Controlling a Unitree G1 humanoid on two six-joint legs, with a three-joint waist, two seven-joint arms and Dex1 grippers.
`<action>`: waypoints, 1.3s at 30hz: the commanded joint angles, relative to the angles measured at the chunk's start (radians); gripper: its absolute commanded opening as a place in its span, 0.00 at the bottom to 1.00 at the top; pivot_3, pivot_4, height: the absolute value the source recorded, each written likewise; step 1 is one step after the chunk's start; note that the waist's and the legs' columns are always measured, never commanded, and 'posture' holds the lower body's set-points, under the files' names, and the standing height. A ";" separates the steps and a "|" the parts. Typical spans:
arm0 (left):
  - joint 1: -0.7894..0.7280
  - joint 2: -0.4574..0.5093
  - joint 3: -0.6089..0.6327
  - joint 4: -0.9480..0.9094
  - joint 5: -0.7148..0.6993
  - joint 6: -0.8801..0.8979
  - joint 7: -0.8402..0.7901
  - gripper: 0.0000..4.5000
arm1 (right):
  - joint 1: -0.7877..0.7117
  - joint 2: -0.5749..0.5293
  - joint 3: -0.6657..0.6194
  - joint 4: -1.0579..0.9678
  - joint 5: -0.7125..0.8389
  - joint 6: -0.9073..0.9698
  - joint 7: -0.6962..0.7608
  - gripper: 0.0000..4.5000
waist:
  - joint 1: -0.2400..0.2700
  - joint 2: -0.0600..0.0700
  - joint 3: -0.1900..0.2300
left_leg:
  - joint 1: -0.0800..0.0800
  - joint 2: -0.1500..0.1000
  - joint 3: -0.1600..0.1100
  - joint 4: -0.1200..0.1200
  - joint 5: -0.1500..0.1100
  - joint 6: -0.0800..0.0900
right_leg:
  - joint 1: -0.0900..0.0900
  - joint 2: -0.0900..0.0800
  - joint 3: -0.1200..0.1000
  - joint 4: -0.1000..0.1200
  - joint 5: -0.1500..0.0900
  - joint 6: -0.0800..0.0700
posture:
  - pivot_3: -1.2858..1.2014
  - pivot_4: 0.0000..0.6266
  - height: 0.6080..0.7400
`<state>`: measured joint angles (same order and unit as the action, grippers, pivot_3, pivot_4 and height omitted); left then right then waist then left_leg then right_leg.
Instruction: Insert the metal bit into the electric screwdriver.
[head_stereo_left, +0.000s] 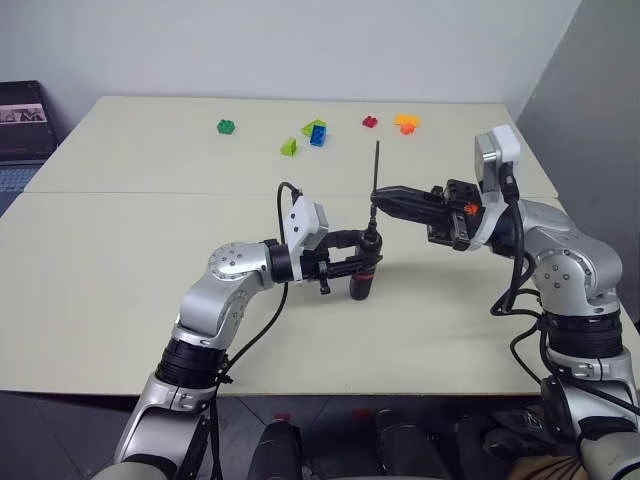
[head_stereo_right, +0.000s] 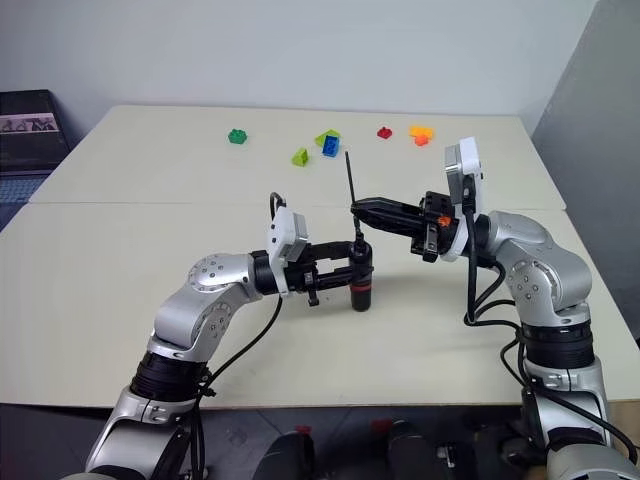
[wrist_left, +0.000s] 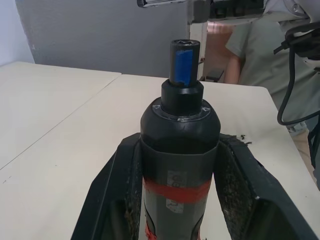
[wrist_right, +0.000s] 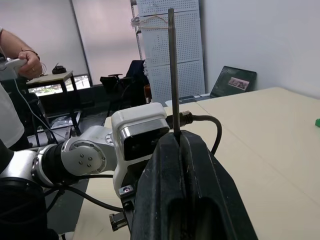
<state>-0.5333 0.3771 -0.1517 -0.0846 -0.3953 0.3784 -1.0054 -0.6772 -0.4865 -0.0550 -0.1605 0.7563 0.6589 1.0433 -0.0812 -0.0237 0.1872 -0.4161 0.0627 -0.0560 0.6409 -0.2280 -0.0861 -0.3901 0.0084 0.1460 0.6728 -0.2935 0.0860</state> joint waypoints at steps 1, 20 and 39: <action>-0.007 0.005 -0.010 -0.006 -0.007 -0.005 -0.019 0.37 | 0.000 -0.002 -0.003 -0.016 -0.002 -0.037 0.017 0.00 | 0.000 0.000 0.000 | 0.000 0.000 0.000 0.000 0.000 0.000 | 0.000 0.000 0.000 0.000 0.000 0.000 | 0.52 0.24 1.00; -0.015 0.019 -0.004 0.005 -0.002 -0.013 -0.030 0.37 | 0.016 -0.004 0.025 0.036 -0.041 -0.095 0.042 0.00 | 0.000 0.000 0.000 | 0.000 0.000 0.000 0.000 0.000 0.000 | 0.000 0.000 0.000 0.000 0.000 0.000 | 0.52 0.24 1.00; -0.019 0.019 -0.011 0.007 0.006 -0.021 -0.038 0.37 | -0.038 -0.072 0.103 0.086 -0.125 -0.142 0.148 0.00 | 0.000 0.000 0.000 | 0.001 0.000 0.000 0.001 0.000 0.000 | 0.001 0.000 0.000 0.000 0.000 0.000 | 0.52 0.24 1.00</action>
<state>-0.5411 0.3906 -0.1517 -0.0682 -0.3920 0.3633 -1.0352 -0.6986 -0.5392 0.0257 -0.0922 0.6514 0.5136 1.1628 -0.0813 -0.0237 0.1872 -0.4153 0.0627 -0.0560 0.6417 -0.2279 -0.0861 -0.3895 0.0085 0.1461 0.6732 -0.2936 0.0861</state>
